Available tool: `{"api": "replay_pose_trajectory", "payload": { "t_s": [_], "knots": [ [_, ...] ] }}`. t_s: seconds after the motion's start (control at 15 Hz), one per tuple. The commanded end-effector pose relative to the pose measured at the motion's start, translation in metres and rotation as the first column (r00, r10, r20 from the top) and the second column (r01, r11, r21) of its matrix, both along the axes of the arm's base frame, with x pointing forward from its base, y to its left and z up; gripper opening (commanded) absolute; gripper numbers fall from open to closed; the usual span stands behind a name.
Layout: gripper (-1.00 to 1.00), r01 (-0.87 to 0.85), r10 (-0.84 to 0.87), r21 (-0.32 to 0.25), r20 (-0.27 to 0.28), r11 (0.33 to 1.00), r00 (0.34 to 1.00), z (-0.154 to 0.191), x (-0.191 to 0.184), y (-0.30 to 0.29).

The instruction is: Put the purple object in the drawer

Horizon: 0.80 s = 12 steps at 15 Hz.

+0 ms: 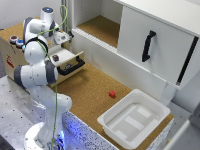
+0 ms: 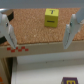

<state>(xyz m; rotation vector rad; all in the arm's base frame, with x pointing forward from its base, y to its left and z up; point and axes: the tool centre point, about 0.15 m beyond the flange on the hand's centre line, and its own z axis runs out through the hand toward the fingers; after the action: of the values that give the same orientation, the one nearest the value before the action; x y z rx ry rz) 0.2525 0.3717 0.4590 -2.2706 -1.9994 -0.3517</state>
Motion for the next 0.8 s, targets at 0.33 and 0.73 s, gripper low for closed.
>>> {"api": "replay_pose_trajectory", "payload": {
  "t_s": [0.33,0.73],
  "knots": [
    [1.0,0.188,-0.215,-0.266,-0.079,0.946,0.973,-0.002,0.051,0.104],
    [1.0,0.216,-0.248,-0.268,-0.093,0.939,0.964,-0.008,0.054,0.128]
  ]
}}
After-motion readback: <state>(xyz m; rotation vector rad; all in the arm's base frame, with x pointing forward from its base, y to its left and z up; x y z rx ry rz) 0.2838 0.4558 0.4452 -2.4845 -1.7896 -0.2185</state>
